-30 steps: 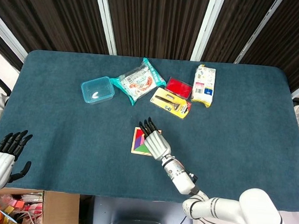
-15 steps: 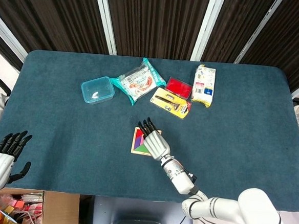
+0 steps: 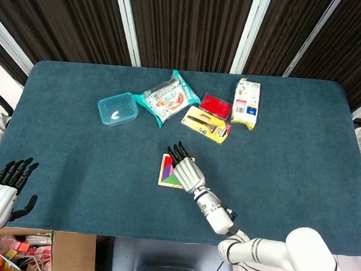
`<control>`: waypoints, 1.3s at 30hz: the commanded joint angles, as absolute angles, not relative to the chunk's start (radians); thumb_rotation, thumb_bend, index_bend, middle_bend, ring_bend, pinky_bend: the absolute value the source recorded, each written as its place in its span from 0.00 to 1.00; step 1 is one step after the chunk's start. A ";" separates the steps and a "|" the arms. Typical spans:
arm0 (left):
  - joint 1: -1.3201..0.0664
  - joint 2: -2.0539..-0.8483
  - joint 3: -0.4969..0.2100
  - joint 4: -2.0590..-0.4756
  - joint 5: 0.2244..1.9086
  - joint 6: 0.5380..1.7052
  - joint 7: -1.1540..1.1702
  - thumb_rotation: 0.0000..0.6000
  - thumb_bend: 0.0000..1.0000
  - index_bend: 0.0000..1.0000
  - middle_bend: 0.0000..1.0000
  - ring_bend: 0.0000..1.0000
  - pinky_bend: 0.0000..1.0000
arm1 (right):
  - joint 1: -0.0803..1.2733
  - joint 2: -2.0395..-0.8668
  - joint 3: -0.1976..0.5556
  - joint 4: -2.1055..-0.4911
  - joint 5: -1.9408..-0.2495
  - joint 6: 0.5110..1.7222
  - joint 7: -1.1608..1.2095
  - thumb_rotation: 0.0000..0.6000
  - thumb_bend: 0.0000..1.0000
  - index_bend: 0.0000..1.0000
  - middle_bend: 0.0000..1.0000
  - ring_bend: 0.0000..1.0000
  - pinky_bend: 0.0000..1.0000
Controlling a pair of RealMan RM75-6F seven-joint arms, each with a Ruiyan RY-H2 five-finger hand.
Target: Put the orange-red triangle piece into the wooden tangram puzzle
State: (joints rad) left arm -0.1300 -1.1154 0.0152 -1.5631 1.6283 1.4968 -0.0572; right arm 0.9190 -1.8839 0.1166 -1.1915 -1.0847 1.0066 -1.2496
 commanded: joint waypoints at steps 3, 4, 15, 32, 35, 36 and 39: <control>-0.130 -1.116 0.015 -1.563 1.629 1.498 -0.059 1.00 0.45 0.00 0.00 0.00 0.06 | 0.918 -1.876 0.114 -1.204 -1.086 1.012 -1.247 1.00 0.46 0.37 0.11 0.00 0.00; -0.129 -1.116 0.016 -1.562 1.630 1.499 -0.060 1.00 0.45 0.00 0.00 0.00 0.06 | 0.916 -1.871 0.115 -1.212 -1.090 1.017 -1.240 1.00 0.46 0.37 0.11 0.00 0.00; -0.131 -1.118 0.014 -1.564 1.627 1.494 -0.050 1.00 0.45 0.00 0.00 0.00 0.06 | 0.900 -1.796 0.124 -1.264 -1.057 1.020 -1.219 1.00 0.46 0.41 0.10 0.00 0.00; -0.137 -1.119 0.011 -1.564 1.614 1.479 -0.046 1.00 0.45 0.00 0.00 0.00 0.06 | 0.924 -1.827 0.114 -1.212 -1.041 0.964 -1.162 1.00 0.53 0.46 0.10 0.00 0.00; -0.137 -1.119 0.011 -1.564 1.614 1.479 -0.048 1.00 0.45 0.00 0.00 0.00 0.06 | 0.927 -1.832 0.114 -1.207 -1.038 0.963 -1.163 1.00 0.53 0.46 0.10 0.00 0.00; -0.137 -1.117 0.011 -1.566 1.614 1.479 -0.049 1.00 0.45 0.00 0.00 0.00 0.06 | 0.928 -1.834 0.113 -1.204 -1.036 0.962 -1.163 1.00 0.53 0.46 0.10 0.00 0.00; -0.136 -1.117 0.011 -1.566 1.614 1.480 -0.050 1.00 0.45 0.00 0.00 0.00 0.06 | 0.927 -1.838 0.105 -1.201 -1.029 0.959 -1.168 1.00 0.53 0.46 0.10 0.00 0.00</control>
